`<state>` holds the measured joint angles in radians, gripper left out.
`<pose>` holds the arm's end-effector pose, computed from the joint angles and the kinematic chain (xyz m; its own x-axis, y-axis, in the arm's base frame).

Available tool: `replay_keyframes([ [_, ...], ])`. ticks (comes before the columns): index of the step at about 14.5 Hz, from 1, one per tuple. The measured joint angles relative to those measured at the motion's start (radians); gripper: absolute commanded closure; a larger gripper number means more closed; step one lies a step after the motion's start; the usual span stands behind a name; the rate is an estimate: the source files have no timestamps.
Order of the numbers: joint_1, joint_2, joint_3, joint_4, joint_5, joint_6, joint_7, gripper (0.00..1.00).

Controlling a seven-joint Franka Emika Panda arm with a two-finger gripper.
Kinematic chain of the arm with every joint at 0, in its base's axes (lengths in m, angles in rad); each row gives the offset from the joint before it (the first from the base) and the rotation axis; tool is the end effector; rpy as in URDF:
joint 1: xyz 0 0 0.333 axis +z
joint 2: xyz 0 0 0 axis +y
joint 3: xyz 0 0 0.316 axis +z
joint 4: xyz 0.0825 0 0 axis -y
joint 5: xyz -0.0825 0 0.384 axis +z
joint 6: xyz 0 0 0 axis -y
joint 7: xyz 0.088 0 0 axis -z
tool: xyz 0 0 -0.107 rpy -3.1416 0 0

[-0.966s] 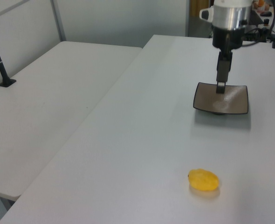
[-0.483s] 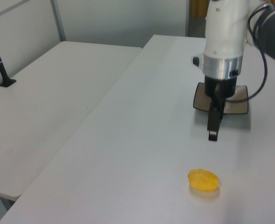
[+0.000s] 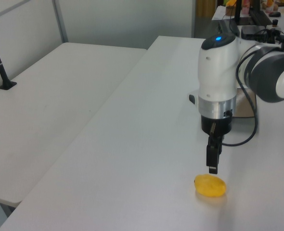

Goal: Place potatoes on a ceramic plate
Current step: 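Lower the open gripper down around the yellow potato, then close the gripper on the yellow potato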

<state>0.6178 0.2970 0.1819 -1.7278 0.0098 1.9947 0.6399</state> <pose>0.4500 0.4509 0.4100 0.9872 0.1487 -0.0575 0.1469 -0.9886 -0.0342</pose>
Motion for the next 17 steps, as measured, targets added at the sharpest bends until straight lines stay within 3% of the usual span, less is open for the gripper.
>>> replay_keyframes([
  [5, 0.0, 0.059, 0.0, -0.067, -0.06, 0.133, 0.0, 0.0],
  [10, 0.001, 0.112, 0.0, -0.086, -0.117, 0.166, 0.0, 0.0],
  [11, 0.001, 0.12, 0.0, -0.089, -0.117, 0.175, 0.0, 0.05],
  [12, 0.001, 0.126, 0.0, -0.09, -0.118, 0.183, 0.0, 0.14],
  [15, 0.001, 0.136, 0.0, -0.09, -0.118, 0.191, 0.0, 0.7],
  [17, 0.001, 0.136, 0.0, -0.09, -0.118, 0.191, 0.0, 0.98],
])
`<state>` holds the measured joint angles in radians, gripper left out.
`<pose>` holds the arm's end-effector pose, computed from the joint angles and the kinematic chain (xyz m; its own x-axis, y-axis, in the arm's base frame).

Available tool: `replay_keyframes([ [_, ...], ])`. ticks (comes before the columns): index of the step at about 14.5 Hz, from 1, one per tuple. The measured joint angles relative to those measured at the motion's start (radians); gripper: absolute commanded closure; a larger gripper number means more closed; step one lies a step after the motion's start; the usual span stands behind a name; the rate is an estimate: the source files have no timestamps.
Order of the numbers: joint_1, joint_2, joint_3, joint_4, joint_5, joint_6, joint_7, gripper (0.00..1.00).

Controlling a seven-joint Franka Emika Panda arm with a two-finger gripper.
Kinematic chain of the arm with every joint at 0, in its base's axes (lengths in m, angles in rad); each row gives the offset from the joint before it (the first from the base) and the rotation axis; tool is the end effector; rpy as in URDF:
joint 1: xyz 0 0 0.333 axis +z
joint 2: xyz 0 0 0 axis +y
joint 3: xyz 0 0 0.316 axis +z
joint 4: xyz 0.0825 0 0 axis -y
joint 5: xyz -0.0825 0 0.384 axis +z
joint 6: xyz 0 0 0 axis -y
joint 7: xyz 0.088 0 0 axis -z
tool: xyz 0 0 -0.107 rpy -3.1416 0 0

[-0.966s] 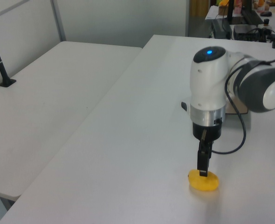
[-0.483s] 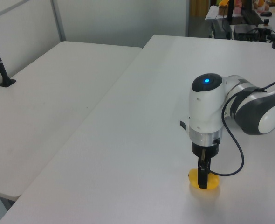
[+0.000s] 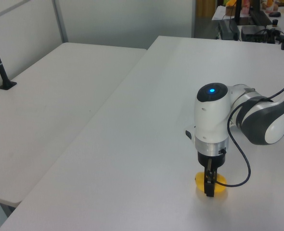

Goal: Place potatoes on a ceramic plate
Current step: 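Close the gripper on the yellow potato, then lift the held potato and carry it over the brown plate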

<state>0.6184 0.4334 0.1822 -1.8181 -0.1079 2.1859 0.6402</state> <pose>0.4535 0.4503 0.2991 0.9772 0.2084 -0.0408 0.2100 -0.9769 0.0406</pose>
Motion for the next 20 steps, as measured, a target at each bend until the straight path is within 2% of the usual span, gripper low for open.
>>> replay_keyframes([
  [5, -0.001, -0.006, 0.003, 0.009, 0.0, 0.0, 0.0, 1.0],
  [8, -0.022, -0.053, 0.003, 0.019, 0.0, -0.013, 0.0, 1.0],
  [16, -0.121, -0.335, 0.003, 0.03, 0.005, -0.224, 0.0, 0.99],
  [20, -0.18, -0.437, 0.002, 0.034, 0.071, -0.325, -0.072, 0.99],
])
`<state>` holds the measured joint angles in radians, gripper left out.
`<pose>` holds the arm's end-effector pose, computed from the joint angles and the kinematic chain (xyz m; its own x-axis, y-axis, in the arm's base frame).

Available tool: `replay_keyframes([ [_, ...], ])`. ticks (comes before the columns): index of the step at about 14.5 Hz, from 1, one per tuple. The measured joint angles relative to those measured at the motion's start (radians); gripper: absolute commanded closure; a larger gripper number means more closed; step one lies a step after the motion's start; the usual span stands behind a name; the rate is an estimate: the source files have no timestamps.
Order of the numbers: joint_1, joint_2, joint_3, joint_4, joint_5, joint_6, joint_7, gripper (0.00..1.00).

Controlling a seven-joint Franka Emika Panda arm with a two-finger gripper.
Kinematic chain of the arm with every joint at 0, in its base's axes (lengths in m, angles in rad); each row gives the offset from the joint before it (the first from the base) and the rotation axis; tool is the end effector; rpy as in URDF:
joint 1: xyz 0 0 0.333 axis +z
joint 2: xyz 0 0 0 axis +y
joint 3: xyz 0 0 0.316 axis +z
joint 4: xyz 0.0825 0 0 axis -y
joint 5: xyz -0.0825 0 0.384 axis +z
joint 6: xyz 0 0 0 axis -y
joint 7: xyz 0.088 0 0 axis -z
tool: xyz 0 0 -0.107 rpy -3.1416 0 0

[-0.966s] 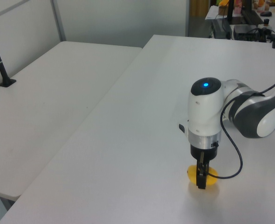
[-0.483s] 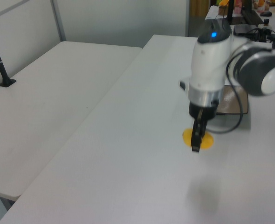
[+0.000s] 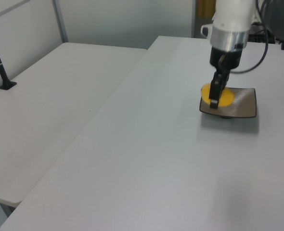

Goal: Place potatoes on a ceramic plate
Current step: 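Lift the held potato and carry it over the brown plate, then lower the potato onto the plate and open the gripper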

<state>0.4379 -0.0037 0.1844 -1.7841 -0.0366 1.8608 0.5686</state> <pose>0.4651 0.3303 0.5505 0.9943 0.0620 0.0871 0.0633 -0.9979 -0.0124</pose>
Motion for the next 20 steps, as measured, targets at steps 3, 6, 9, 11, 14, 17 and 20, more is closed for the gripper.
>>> replay_keyframes([
  [3, -0.057, -0.069, -0.001, 0.001, 0.039, -0.086, -0.112, 0.98],
  [6, -0.114, -0.106, -0.003, -0.001, 0.061, -0.14, -0.21, 0.98],
  [9, -0.185, -0.111, -0.005, -0.002, 0.064, -0.144, -0.289, 0.98],
  [11, -0.257, -0.111, -0.007, -0.004, 0.065, -0.144, -0.371, 0.97],
  [14, -0.349, -0.111, -0.021, -0.008, 0.065, -0.144, -0.483, 0.93],
  [17, -0.438, -0.111, -0.061, -0.037, 0.065, -0.144, -0.6, 0.93],
  [20, -0.471, -0.11, -0.084, -0.096, 0.065, -0.144, -0.651, 0.91],
])
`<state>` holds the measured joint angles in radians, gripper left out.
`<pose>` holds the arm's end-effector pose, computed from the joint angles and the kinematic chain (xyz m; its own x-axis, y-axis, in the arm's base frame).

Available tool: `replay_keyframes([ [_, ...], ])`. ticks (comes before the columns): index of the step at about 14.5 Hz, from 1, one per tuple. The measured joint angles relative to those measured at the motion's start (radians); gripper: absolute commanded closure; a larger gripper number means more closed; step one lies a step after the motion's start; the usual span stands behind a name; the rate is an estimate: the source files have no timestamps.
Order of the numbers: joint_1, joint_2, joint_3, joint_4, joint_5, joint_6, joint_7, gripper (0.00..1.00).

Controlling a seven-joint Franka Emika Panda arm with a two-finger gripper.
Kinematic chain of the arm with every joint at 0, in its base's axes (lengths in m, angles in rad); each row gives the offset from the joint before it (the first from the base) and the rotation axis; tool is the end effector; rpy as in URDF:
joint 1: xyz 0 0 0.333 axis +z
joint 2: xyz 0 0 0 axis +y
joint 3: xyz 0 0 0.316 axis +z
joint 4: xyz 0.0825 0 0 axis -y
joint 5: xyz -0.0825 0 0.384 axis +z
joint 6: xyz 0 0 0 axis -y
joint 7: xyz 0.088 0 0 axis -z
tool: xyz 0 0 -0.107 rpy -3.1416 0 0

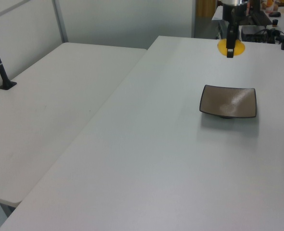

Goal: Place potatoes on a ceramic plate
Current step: 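Lower the potato onto the plate and open the gripper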

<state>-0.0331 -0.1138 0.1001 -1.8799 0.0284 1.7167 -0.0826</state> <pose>0.5200 0.0397 0.5512 0.9884 0.1437 -0.0484 0.1428 -0.9895 -0.0206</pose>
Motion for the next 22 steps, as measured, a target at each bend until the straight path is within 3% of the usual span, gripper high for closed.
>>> replay_keyframes([
  [7, -0.001, 0.017, -0.004, -0.189, -0.007, 0.13, -0.009, 0.9],
  [14, 0.0, 0.101, -0.003, -0.351, -0.007, 0.43, -0.008, 0.84],
  [15, 0.0, 0.111, -0.003, -0.353, -0.007, 0.447, -0.007, 0.77],
  [17, 0.002, 0.136, -0.002, -0.359, -0.007, 0.481, 0.0, 0.12],
  [18, 0.006, 0.15, -0.002, -0.36, -0.007, 0.493, 0.01, 0.0],
  [22, 0.012, 0.147, -0.002, -0.35, -0.007, 0.499, 0.018, 0.0],
])
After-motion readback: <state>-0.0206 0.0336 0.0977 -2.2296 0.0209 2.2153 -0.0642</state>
